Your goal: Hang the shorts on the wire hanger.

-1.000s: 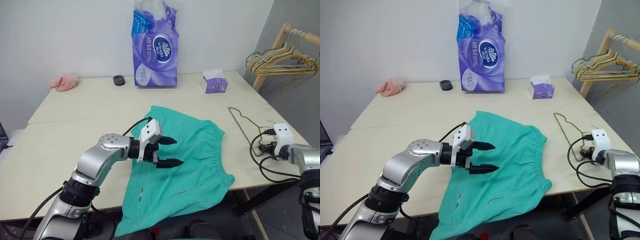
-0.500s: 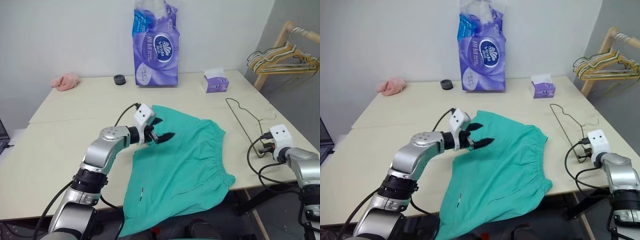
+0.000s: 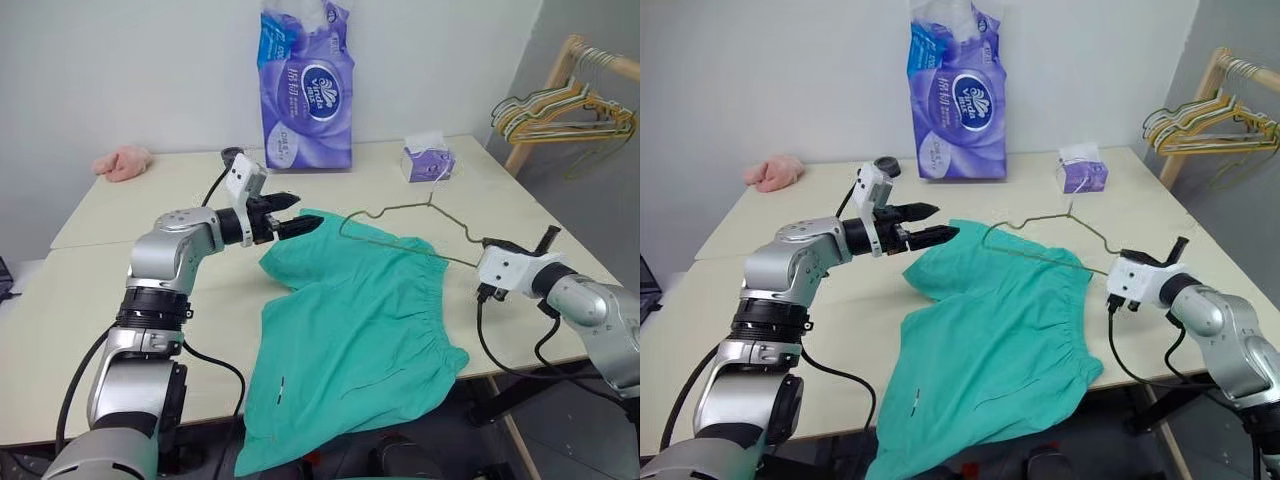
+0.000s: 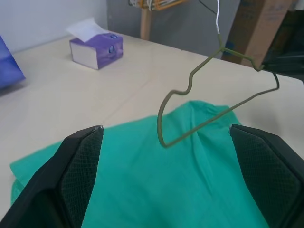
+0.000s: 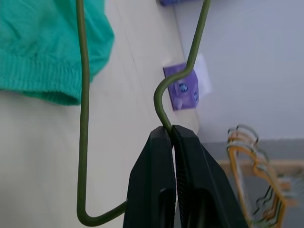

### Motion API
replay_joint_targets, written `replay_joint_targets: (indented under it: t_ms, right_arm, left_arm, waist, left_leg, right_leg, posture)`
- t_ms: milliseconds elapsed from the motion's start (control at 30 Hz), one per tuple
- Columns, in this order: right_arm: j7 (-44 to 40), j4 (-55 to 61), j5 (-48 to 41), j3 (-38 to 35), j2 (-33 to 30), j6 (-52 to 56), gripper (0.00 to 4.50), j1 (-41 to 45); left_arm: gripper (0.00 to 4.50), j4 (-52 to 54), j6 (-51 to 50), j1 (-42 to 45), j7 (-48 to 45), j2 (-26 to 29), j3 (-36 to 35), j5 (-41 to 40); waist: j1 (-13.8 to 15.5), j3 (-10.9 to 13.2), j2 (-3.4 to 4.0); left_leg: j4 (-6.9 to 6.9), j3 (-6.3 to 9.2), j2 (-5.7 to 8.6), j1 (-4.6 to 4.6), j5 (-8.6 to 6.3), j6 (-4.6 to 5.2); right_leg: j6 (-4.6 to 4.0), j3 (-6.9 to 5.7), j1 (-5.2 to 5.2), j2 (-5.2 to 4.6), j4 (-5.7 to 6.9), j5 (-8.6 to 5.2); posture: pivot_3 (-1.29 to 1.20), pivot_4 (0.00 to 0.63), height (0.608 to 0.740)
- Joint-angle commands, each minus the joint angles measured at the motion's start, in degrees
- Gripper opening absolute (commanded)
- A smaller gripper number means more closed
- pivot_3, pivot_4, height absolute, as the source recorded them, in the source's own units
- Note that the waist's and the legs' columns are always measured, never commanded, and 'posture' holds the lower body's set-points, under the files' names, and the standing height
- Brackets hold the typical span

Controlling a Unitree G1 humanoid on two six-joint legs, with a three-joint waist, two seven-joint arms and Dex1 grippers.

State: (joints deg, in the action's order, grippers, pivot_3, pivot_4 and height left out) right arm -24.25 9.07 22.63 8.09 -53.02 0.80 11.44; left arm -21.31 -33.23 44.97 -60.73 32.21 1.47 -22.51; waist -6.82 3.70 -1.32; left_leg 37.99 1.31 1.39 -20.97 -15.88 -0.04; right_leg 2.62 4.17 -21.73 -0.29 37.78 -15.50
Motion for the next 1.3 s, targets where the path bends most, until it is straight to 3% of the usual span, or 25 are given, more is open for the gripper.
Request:
replay_joint_targets:
  t_ms: [33, 533, 667, 1067, 1200, 1300]
  right_arm:
    - [1.80, 0.83, 3.47, 0.48, -0.01, -8.32, 0.02, 2.91]
    - [0.23, -0.73, 5.92, 1.10, 4.38, -19.24, 0.02, 7.28]
    - [-0.11, -0.68, 6.00, 0.85, 5.02, -19.74, 0.00, 7.39]
    - [-0.74, 0.15, 7.20, 0.92, 5.93, -21.00, 0.00, 6.99]
    - [-1.61, 0.47, 6.67, 1.14, 5.15, -23.10, 0.00, 6.48]
    - [-3.11, 0.74, 3.82, 0.19, 5.30, -22.66, 0.77, 5.57]
  left_arm:
    - [4.50, -1.90, 0.08, 2.43, -7.84, 3.25, 3.79, 2.07]
    - [4.50, 3.07, 0.71, -4.38, -18.50, 4.73, 12.24, 5.74]
    - [3.63, 2.47, 0.96, -4.55, -18.24, 4.32, 12.27, 6.08]
    - [0.02, 1.47, 2.59, -4.87, -18.54, 3.54, 12.46, 7.02]
    - [0.02, 0.68, 3.42, -4.57, -18.46, 3.24, 12.18, 7.57]
    - [0.00, -0.74, 4.77, -3.91, -17.70, 2.85, 11.77, 8.21]
  waist:
    - [-0.22, 0.12, 0.02]
    - [-1.02, 0.32, -0.05]
    - [-1.10, 0.32, -0.04]
    - [-1.11, 0.32, -0.04]
    - [-1.13, 0.32, -0.04]
    - [-1.13, 0.32, -0.04]
  left_leg:
    - [0.00, 0.01, 0.00, 0.00, 0.00, 0.00]
    - [0.01, 0.11, -0.01, -0.01, 0.00, 0.00]
    - [0.01, 0.11, -0.01, 0.00, 0.00, 0.00]
    - [0.01, 0.11, -0.01, 0.00, 0.00, 0.00]
    - [0.01, 0.11, -0.01, 0.00, 0.00, 0.00]
    - [0.02, 0.11, -0.01, 0.00, 0.00, 0.01]
  right_leg:
    - [-0.01, -0.02, 0.00, 0.00, 0.02, 0.00]
    - [-0.24, -0.01, -0.02, -0.25, 0.15, 0.11]
    - [-0.17, -0.01, -0.02, -0.25, 0.15, 0.06]
    - [-0.19, -0.01, -0.02, -0.24, 0.16, 0.08]
    - [-0.19, -0.01, -0.02, -0.24, 0.17, 0.07]
    - [-0.19, -0.02, -0.02, -0.24, 0.16, 0.07]
  posture:
    - [-0.17, 0.046, 0.740]
    - [-0.17, 0.046, 0.740]
    - [-0.17, 0.048, 0.740]
    - [-0.17, 0.045, 0.740]
    - [-0.17, 0.044, 0.740]
    - [-0.17, 0.042, 0.740]
